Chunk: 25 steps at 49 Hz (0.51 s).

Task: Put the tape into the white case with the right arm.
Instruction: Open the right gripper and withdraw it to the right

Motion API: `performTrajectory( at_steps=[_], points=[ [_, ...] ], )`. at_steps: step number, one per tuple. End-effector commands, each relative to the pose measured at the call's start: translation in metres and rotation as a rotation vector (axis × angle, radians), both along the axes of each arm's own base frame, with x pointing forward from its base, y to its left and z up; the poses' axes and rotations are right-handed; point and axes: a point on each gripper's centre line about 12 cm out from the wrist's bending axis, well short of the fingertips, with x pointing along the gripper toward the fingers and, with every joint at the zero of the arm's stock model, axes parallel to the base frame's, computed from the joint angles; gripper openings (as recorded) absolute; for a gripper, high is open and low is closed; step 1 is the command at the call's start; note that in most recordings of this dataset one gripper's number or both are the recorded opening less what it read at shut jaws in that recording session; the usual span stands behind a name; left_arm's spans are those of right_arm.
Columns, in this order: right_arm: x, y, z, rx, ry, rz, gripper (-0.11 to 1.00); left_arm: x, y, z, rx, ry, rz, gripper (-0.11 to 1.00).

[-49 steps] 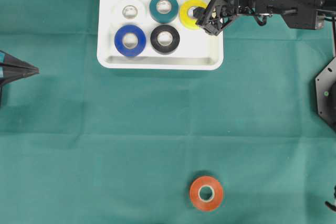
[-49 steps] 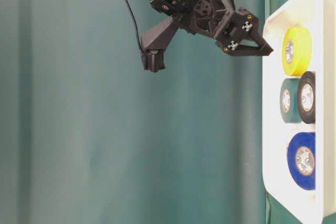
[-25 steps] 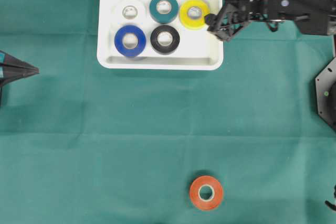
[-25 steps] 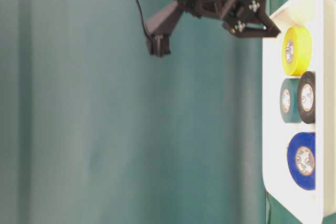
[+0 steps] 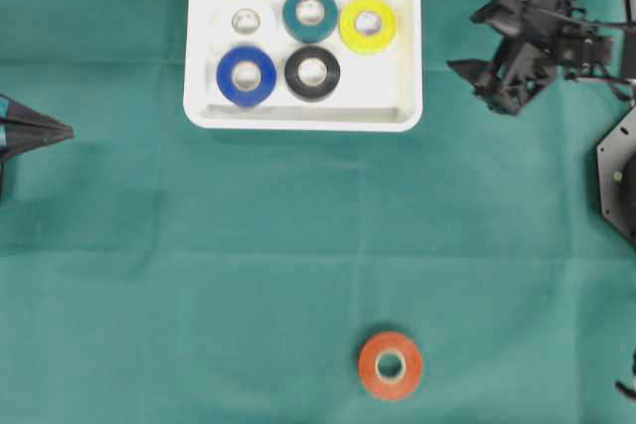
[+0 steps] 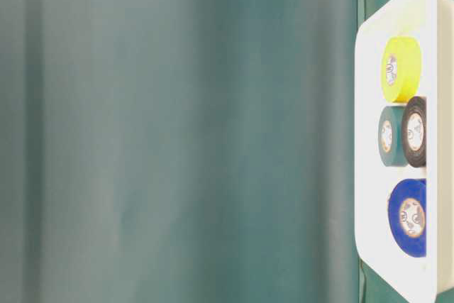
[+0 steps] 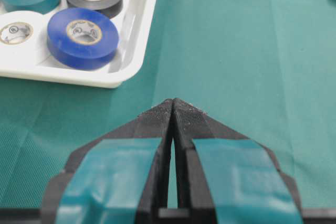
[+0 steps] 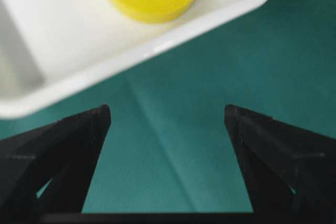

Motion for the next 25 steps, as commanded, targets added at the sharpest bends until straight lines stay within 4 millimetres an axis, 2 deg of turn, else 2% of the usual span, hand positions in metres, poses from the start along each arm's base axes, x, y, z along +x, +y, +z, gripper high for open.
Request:
performTrajectory(
  at_steps=[1,15,25],
  points=[
    [-0.011,0.007,0.003,-0.01,-0.045,0.015,0.69,0.001,0.001,0.004,0.004,-0.009,0.003,0.0],
    [-0.046,0.026,-0.004,-0.026,-0.098,0.029,0.68,0.001,0.001,0.004,0.004,-0.01,0.003,0.0],
    [-0.061,0.032,0.002,-0.055,-0.163,0.027,0.68,0.001,0.001,0.003,0.004,-0.01,0.003,0.0]
  ],
)
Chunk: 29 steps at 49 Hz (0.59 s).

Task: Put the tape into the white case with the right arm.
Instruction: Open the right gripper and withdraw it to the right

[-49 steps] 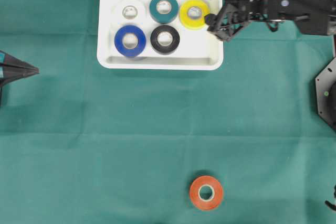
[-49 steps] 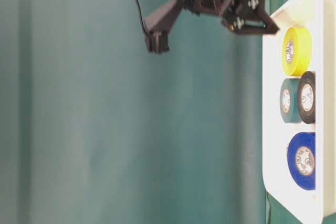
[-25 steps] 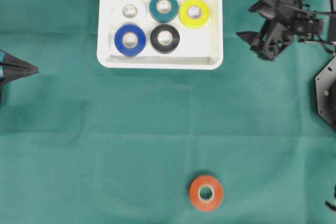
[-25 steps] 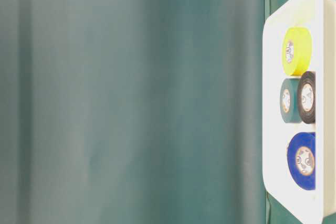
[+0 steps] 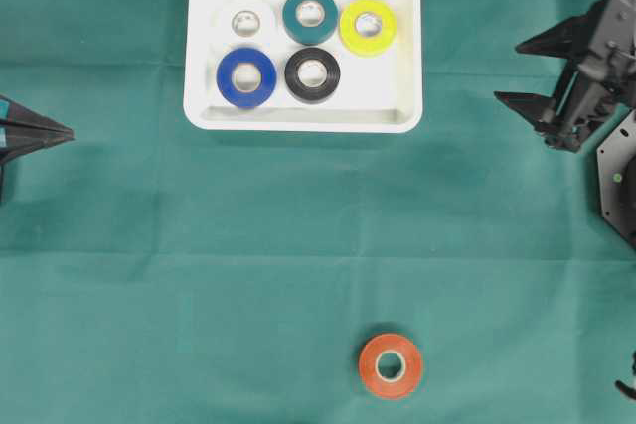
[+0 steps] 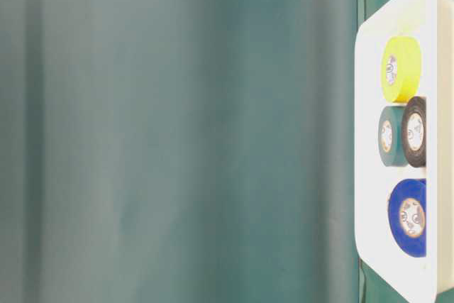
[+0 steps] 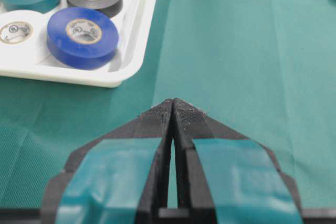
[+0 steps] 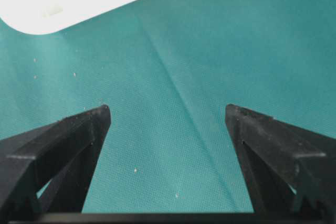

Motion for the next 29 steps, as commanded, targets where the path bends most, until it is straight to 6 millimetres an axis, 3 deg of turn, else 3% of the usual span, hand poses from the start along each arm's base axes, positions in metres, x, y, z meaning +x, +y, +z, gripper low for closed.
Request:
performTrajectory(
  at_steps=[1,14,29],
  points=[
    [-0.001,0.001,0.008,-0.018,-0.046,0.001,0.68,0.001,0.001,0.005,0.004,-0.013,0.003,0.0],
    [-0.006,0.016,0.003,-0.008,-0.099,0.066,0.67,0.001,0.001,0.005,0.004,-0.013,0.003,0.0],
    [-0.003,0.052,-0.005,0.005,-0.139,0.287,0.67,0.001,0.0,0.005,0.004,-0.013,0.001,0.0]
  ],
)
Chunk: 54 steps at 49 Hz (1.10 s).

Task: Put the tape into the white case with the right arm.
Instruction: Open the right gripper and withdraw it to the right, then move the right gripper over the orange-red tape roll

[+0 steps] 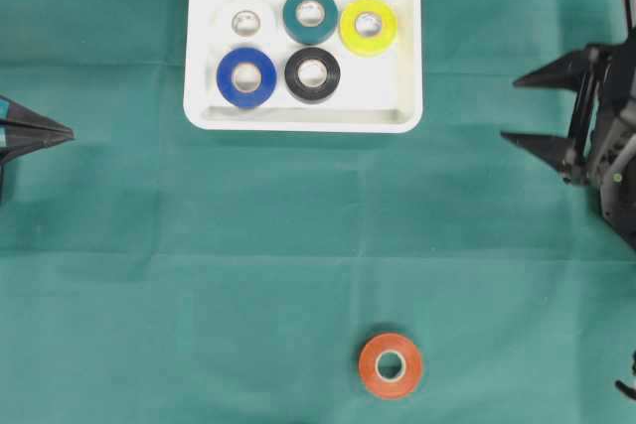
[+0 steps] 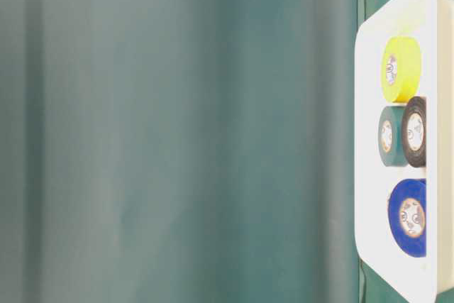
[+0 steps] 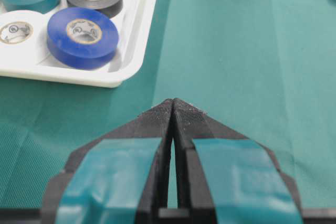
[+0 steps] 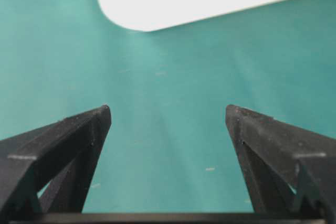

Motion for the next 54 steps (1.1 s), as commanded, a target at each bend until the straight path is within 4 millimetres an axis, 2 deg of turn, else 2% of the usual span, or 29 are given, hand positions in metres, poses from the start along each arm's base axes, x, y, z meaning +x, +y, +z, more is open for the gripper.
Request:
performTrajectory(
  at_steps=[1,24,44,54],
  points=[
    [0.004,0.011,0.003,-0.005,-0.021,0.075,0.67,0.001,0.001,0.005,0.004,-0.013,0.003,0.0],
    [0.001,0.061,0.0,-0.028,0.008,0.378,0.62,0.001,0.001,0.005,0.004,-0.013,0.003,0.0],
    [-0.001,0.078,0.0,-0.034,0.014,0.491,0.61,0.001,0.001,0.004,0.004,-0.012,0.003,0.0],
    [0.003,0.085,0.0,-0.044,0.027,0.534,0.52,0.001,0.001,0.005,0.004,-0.013,0.003,0.0]
  ],
)
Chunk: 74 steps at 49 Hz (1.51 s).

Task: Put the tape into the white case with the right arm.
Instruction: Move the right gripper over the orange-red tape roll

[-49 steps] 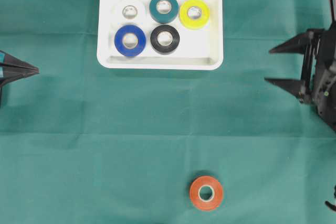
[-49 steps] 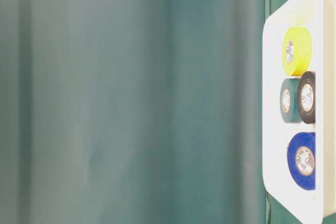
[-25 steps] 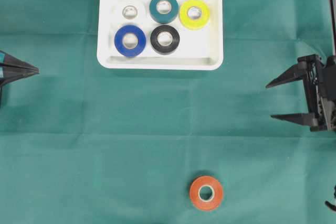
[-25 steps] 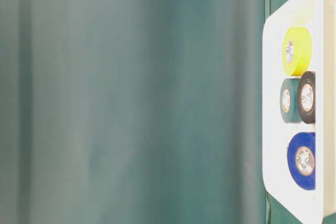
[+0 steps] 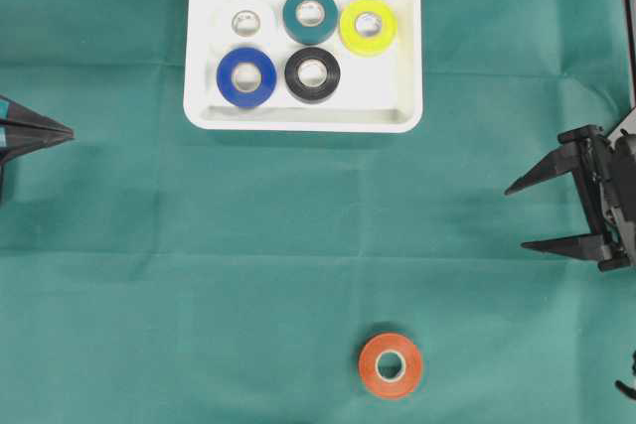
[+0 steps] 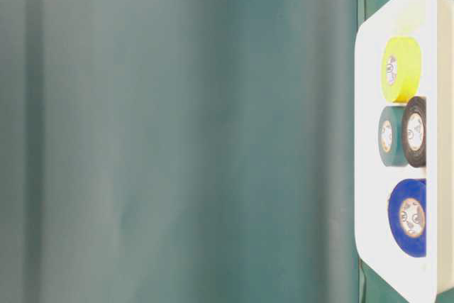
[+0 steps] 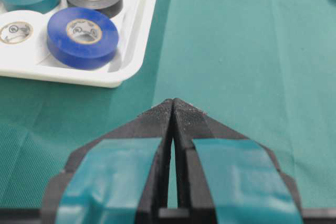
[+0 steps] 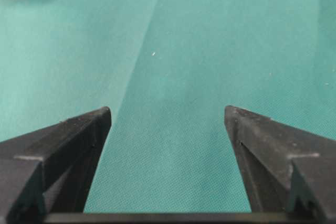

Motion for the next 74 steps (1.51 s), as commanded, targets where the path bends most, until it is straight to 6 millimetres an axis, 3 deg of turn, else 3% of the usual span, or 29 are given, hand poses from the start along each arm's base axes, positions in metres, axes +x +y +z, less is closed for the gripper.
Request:
performTrajectory(
  at_steps=[1,12,49,63,74],
  points=[
    [0.009,0.006,0.009,0.008,-0.02,0.026,0.51,0.001,0.001,0.004,0.004,-0.01,0.003,0.0],
    [0.03,0.029,0.014,0.009,0.015,0.121,0.5,0.001,0.001,0.005,0.004,-0.013,0.003,0.0],
    [0.156,0.119,0.001,-0.052,0.085,0.335,0.5,0.001,0.001,0.004,0.004,-0.01,0.003,0.0],
    [0.184,0.135,-0.01,-0.059,0.096,0.34,0.5,0.001,0.001,0.005,0.004,-0.013,0.003,0.0],
    [0.195,0.138,-0.021,-0.108,0.144,0.31,0.5,0.001,0.001,0.004,0.004,-0.012,0.003,0.0]
  ],
)
